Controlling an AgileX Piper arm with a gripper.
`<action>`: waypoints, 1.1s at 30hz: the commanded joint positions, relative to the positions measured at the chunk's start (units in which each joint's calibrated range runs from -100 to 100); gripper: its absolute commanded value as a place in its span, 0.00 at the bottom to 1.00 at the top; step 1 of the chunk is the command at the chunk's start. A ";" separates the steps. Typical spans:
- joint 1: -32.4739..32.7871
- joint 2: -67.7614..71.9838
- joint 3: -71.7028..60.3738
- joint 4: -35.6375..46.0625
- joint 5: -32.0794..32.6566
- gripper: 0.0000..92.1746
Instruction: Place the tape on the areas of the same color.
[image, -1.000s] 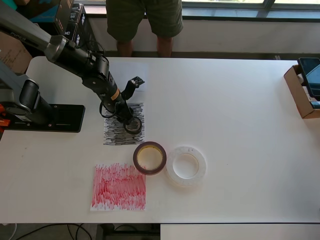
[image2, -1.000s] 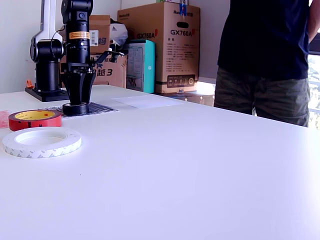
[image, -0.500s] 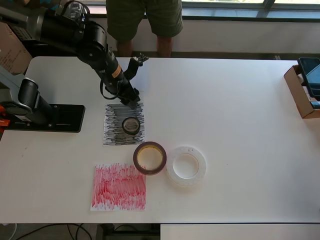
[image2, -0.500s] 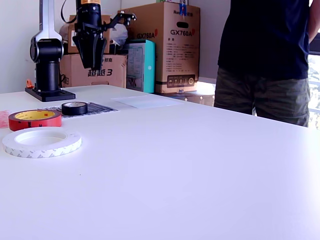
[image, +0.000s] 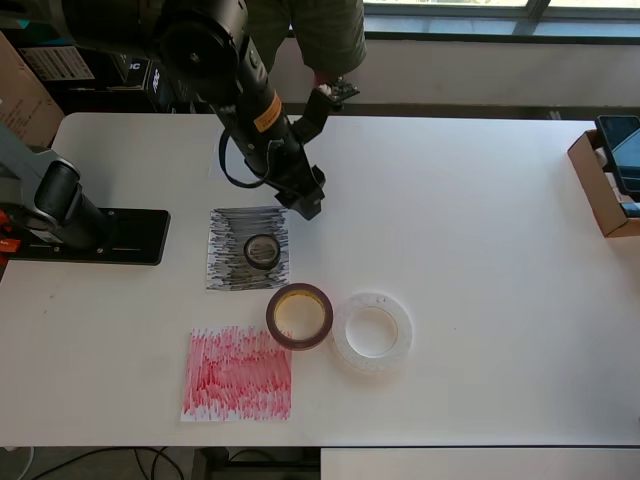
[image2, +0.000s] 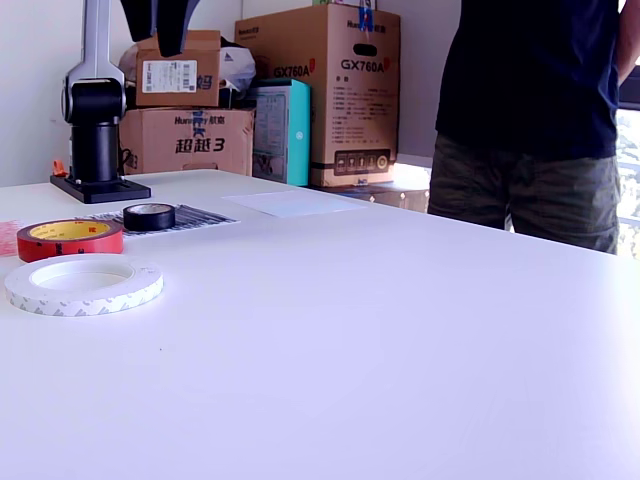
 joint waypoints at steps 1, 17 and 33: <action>-8.70 12.91 -13.10 -9.63 0.21 0.71; -10.91 26.57 -12.46 -21.25 0.13 0.71; -8.30 31.81 -12.37 -21.08 -5.03 0.78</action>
